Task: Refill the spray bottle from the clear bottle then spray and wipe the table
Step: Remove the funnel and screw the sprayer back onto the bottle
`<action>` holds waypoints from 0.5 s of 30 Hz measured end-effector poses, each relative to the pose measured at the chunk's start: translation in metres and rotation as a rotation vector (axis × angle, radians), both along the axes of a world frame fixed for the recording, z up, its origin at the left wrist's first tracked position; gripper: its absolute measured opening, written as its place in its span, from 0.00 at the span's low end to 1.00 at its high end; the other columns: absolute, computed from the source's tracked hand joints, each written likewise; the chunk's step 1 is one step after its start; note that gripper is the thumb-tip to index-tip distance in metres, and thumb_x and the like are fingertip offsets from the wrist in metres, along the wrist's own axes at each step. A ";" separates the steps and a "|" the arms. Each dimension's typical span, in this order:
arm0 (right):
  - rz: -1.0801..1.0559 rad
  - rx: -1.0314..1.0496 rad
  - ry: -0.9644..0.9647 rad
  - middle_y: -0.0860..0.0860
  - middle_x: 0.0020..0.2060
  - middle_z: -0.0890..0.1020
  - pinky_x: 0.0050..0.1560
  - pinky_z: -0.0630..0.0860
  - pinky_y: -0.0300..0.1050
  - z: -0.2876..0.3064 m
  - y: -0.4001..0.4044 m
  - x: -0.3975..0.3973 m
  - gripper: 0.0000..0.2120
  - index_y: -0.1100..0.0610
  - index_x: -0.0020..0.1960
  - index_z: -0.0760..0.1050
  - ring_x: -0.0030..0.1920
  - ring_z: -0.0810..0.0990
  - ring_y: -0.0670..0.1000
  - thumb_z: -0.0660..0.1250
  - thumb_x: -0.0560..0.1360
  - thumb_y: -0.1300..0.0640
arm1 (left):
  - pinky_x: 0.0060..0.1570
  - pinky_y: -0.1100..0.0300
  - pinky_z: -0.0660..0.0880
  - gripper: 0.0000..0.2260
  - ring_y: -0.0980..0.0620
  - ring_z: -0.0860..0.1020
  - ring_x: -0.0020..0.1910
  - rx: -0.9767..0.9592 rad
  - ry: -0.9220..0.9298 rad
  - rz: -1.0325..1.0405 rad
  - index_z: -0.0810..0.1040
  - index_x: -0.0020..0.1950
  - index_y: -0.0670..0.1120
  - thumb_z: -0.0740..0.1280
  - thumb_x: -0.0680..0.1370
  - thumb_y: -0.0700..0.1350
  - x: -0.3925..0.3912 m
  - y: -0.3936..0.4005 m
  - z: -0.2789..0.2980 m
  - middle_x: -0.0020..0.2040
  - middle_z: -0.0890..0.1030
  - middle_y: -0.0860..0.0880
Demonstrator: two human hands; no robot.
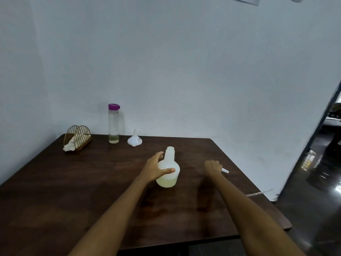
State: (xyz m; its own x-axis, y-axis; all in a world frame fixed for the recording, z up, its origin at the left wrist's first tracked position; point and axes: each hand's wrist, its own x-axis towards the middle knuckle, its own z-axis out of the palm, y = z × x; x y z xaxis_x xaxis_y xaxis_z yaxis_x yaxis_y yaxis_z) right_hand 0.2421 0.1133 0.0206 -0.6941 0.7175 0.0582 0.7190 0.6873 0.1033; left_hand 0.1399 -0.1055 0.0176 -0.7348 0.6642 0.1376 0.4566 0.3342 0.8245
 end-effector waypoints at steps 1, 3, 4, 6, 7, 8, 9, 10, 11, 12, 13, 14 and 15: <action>0.004 0.005 -0.027 0.56 0.62 0.77 0.62 0.73 0.49 -0.008 0.003 0.005 0.15 0.59 0.64 0.74 0.66 0.71 0.58 0.58 0.79 0.63 | 0.67 0.50 0.69 0.38 0.49 0.69 0.69 0.007 0.013 0.005 0.64 0.73 0.47 0.75 0.68 0.56 0.001 0.004 0.001 0.70 0.71 0.49; 0.004 0.043 -0.028 0.56 0.61 0.77 0.61 0.73 0.46 -0.016 0.006 0.010 0.15 0.60 0.63 0.73 0.65 0.71 0.57 0.56 0.79 0.64 | 0.64 0.53 0.71 0.32 0.49 0.71 0.67 -0.007 0.032 0.031 0.67 0.71 0.46 0.73 0.71 0.55 0.002 0.012 0.001 0.68 0.72 0.49; -0.006 0.045 -0.006 0.56 0.61 0.76 0.60 0.73 0.45 -0.015 0.007 0.011 0.14 0.59 0.63 0.72 0.65 0.72 0.57 0.56 0.79 0.64 | 0.63 0.54 0.71 0.31 0.48 0.72 0.66 -0.025 0.045 0.057 0.68 0.70 0.46 0.72 0.72 0.55 0.002 0.015 0.001 0.68 0.73 0.48; -0.044 0.018 0.028 0.55 0.63 0.75 0.60 0.73 0.46 -0.011 0.011 0.009 0.14 0.60 0.64 0.70 0.65 0.72 0.58 0.57 0.79 0.63 | 0.58 0.54 0.73 0.26 0.47 0.74 0.62 -0.062 0.091 0.130 0.71 0.65 0.44 0.71 0.72 0.56 0.002 0.021 0.000 0.64 0.76 0.47; -0.068 -0.018 0.036 0.56 0.64 0.74 0.60 0.73 0.47 -0.009 0.012 0.008 0.15 0.60 0.66 0.69 0.65 0.71 0.58 0.57 0.79 0.63 | 0.55 0.54 0.74 0.24 0.48 0.75 0.59 -0.075 0.118 0.172 0.73 0.61 0.44 0.71 0.72 0.56 0.001 0.023 -0.001 0.61 0.77 0.47; -0.080 -0.045 0.021 0.57 0.65 0.72 0.61 0.72 0.50 -0.008 0.014 0.008 0.16 0.61 0.67 0.68 0.67 0.70 0.59 0.57 0.80 0.61 | 0.52 0.54 0.74 0.23 0.48 0.76 0.57 -0.087 0.142 0.209 0.74 0.58 0.44 0.72 0.71 0.57 0.000 0.026 0.000 0.58 0.79 0.47; -0.070 -0.072 -0.017 0.58 0.67 0.71 0.63 0.70 0.52 -0.009 0.018 0.007 0.18 0.61 0.69 0.67 0.68 0.68 0.60 0.58 0.80 0.59 | 0.50 0.54 0.74 0.22 0.48 0.77 0.55 -0.101 0.155 0.232 0.75 0.56 0.44 0.72 0.71 0.57 -0.001 0.027 0.002 0.56 0.79 0.47; -0.062 -0.125 -0.043 0.58 0.69 0.69 0.66 0.68 0.54 -0.011 0.021 0.007 0.20 0.60 0.70 0.66 0.70 0.67 0.60 0.58 0.80 0.55 | 0.49 0.55 0.74 0.21 0.48 0.77 0.54 -0.121 0.158 0.238 0.75 0.54 0.44 0.73 0.70 0.56 -0.003 0.028 0.005 0.55 0.79 0.48; -0.052 -0.160 -0.051 0.57 0.70 0.68 0.68 0.65 0.55 -0.014 0.025 0.006 0.22 0.59 0.71 0.66 0.71 0.66 0.60 0.59 0.80 0.52 | 0.48 0.55 0.74 0.20 0.48 0.77 0.53 -0.142 0.155 0.232 0.75 0.53 0.44 0.74 0.69 0.55 -0.005 0.030 0.009 0.54 0.79 0.47; -0.054 -0.170 -0.053 0.56 0.71 0.67 0.70 0.64 0.56 -0.015 0.026 0.004 0.22 0.57 0.72 0.66 0.71 0.66 0.59 0.59 0.80 0.50 | 0.48 0.55 0.74 0.19 0.48 0.77 0.52 -0.157 0.148 0.224 0.75 0.50 0.45 0.75 0.69 0.55 -0.008 0.031 0.012 0.52 0.79 0.47; -0.044 -0.162 -0.053 0.56 0.71 0.68 0.70 0.64 0.57 -0.017 0.027 0.002 0.21 0.55 0.71 0.67 0.71 0.66 0.58 0.58 0.81 0.50 | 0.47 0.55 0.73 0.19 0.49 0.76 0.50 -0.168 0.140 0.217 0.74 0.48 0.45 0.75 0.68 0.54 -0.009 0.031 0.014 0.50 0.78 0.47; -0.027 -0.143 -0.042 0.55 0.70 0.69 0.69 0.65 0.57 -0.018 0.028 -0.001 0.19 0.53 0.71 0.69 0.70 0.67 0.58 0.59 0.81 0.51 | 0.46 0.56 0.72 0.19 0.50 0.76 0.49 -0.173 0.136 0.216 0.73 0.47 0.45 0.76 0.67 0.54 -0.010 0.032 0.016 0.49 0.77 0.48; -0.005 -0.134 -0.014 0.55 0.68 0.71 0.68 0.67 0.56 -0.018 0.028 -0.003 0.19 0.53 0.69 0.70 0.69 0.68 0.58 0.60 0.80 0.51 | 0.44 0.57 0.71 0.19 0.51 0.75 0.48 -0.175 0.136 0.217 0.73 0.46 0.45 0.76 0.67 0.54 -0.010 0.032 0.016 0.48 0.77 0.49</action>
